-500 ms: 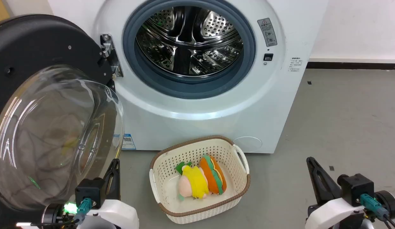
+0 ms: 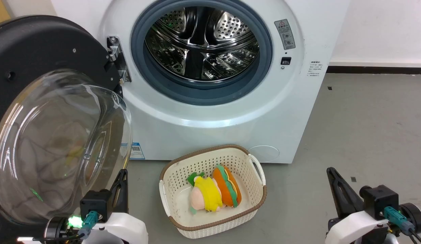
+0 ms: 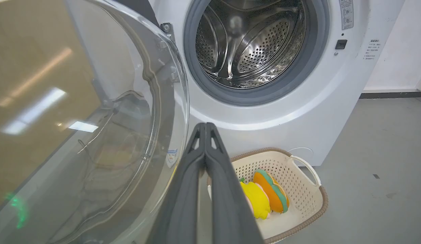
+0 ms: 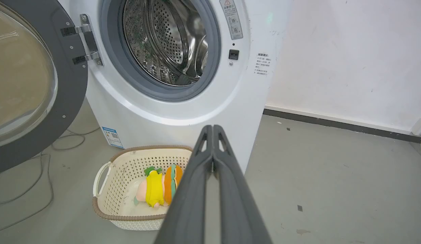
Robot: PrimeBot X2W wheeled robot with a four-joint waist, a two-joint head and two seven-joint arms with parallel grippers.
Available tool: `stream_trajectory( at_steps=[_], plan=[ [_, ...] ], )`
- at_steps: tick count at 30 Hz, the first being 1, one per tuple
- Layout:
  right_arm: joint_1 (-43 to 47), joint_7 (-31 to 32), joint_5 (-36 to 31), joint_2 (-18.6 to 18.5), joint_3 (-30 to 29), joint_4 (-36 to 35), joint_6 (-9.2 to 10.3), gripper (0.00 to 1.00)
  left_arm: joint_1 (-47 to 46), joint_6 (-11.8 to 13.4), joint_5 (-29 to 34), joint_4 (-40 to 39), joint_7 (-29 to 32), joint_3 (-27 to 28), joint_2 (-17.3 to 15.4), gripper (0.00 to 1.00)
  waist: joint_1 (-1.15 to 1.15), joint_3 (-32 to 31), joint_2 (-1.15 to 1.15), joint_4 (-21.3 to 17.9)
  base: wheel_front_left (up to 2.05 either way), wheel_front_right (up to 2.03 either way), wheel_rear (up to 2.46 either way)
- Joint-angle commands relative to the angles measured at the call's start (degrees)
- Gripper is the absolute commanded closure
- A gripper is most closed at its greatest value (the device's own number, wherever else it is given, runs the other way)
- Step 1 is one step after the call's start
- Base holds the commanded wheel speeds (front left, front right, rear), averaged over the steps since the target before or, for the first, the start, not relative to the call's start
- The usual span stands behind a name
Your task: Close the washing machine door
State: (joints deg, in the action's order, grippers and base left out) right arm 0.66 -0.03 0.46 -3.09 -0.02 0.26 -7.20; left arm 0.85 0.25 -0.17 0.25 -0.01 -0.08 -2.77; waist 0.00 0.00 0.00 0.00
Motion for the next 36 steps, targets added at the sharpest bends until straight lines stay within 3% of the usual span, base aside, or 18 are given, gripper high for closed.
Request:
stream_trajectory(
  at_steps=[1, 36],
  plan=[
    [-0.7, 0.0, -0.5, 0.2, 0.0, -0.3, -0.29, 1.00, -0.8, -0.2, 0.2, -0.2, 0.0, 0.1, -0.1, 1.00, 0.00, 0.0, 0.00, 0.0, 0.00, 0.00, 0.00],
    [-0.7, 0.0, -0.5, 0.2, 0.0, -0.3, -0.29, 1.00, -0.8, -0.2, 0.2, -0.2, 0.0, 0.1, -0.1, 1.00, 0.00, 0.0, 0.00, 0.0, 0.00, 0.00, 0.00]
  ],
)
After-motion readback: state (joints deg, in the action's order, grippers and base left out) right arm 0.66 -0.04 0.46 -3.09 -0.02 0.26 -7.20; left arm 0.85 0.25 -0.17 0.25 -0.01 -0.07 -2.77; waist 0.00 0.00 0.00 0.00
